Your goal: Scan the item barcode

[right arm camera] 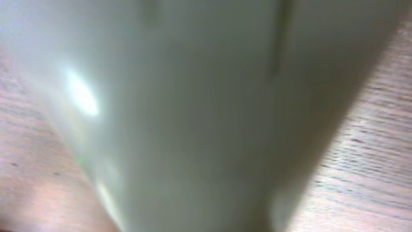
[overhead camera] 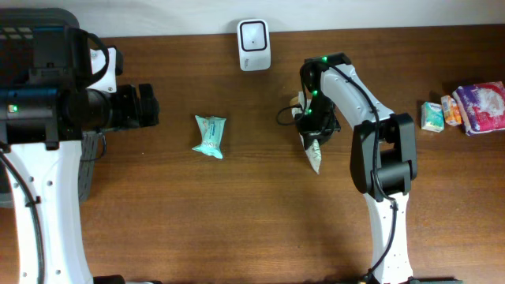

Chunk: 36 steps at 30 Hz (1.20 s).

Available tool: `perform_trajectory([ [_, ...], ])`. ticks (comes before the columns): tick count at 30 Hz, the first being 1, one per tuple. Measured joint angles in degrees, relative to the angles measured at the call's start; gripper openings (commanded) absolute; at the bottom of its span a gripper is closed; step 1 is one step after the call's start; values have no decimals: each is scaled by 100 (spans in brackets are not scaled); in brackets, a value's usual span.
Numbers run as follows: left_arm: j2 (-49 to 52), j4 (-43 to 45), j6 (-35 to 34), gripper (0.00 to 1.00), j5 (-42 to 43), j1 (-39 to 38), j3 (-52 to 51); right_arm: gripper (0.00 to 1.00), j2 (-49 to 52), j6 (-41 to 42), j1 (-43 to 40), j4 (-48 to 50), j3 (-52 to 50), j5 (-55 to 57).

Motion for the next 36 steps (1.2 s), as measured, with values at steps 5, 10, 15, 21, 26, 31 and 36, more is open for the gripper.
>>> perform_trajectory([
  [5, 0, 0, 0, 99, 0, 0, 0, 4, 0, -13, 2, 20, -4, -44],
  [10, 0, 2, 0, 99, -2, 0, 0, 4, 11, -514, -7, 15, -4, -1241],
  [15, 0, 0, 0, 99, 0, 0, 0, 4, 17, -1609, 26, 546, -4, -3602],
  [21, 0, 2, 0, 99, 0, 0, 0, 15, 33, -1652, 286, 774, -15, -3751],
  [26, 0, 2, 0, 99, 0, 0, 0, 48, 33, -1399, 291, 704, -44, -3101],
  [31, 0, 0, 0, 99, 0, 0, 0, 42, 42, -1233, 240, 396, 59, -2719],
  [36, 0, 0, 0, 99, 0, 0, 0, 47, 42, -1178, 229, 328, 494, -2688],
])
